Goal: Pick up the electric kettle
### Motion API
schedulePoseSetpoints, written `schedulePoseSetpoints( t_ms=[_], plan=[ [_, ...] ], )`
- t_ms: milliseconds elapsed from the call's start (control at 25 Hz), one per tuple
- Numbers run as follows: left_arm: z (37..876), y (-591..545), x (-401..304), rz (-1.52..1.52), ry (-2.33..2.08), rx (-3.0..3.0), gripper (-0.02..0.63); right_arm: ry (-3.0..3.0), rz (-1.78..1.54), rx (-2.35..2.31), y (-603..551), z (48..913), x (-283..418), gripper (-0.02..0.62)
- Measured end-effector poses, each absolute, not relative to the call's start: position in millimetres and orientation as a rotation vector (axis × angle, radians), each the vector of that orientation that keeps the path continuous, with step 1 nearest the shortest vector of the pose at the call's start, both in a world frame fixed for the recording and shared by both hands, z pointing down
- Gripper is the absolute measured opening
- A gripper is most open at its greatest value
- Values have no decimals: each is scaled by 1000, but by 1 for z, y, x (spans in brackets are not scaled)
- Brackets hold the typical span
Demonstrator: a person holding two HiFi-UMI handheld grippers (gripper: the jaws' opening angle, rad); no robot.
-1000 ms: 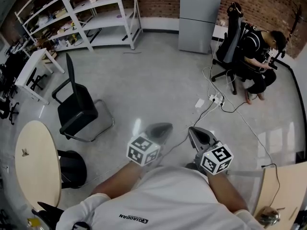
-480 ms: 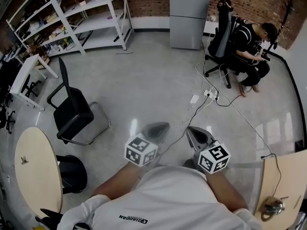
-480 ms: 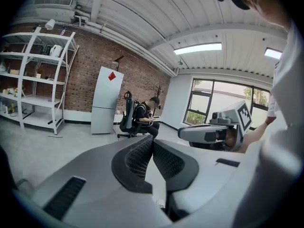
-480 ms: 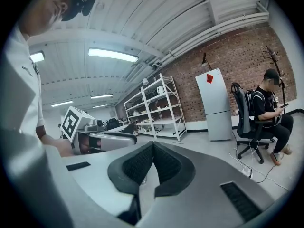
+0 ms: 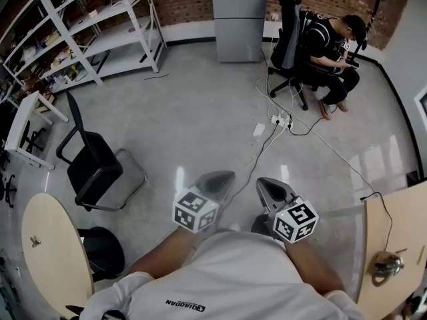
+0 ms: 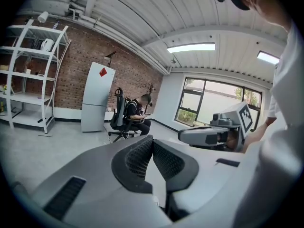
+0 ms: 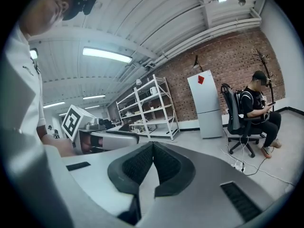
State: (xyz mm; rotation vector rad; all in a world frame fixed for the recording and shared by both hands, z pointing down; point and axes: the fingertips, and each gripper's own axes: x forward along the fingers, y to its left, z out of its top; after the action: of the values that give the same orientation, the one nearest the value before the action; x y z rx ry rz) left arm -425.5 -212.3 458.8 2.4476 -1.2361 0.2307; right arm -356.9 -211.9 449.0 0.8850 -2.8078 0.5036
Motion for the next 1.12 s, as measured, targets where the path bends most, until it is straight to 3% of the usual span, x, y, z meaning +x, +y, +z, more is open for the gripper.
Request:
schedulePoseSetpoints(
  t_ms=[680, 1120],
  plan=[
    [459, -210, -365, 237, -1106, 2531, -5, -2736, 524, 1084, -198, 451, -285, 21],
    [452, -178, -270, 256, -1013, 2591, -5, -2722, 493, 1146, -154, 448, -205, 21]
  ],
)
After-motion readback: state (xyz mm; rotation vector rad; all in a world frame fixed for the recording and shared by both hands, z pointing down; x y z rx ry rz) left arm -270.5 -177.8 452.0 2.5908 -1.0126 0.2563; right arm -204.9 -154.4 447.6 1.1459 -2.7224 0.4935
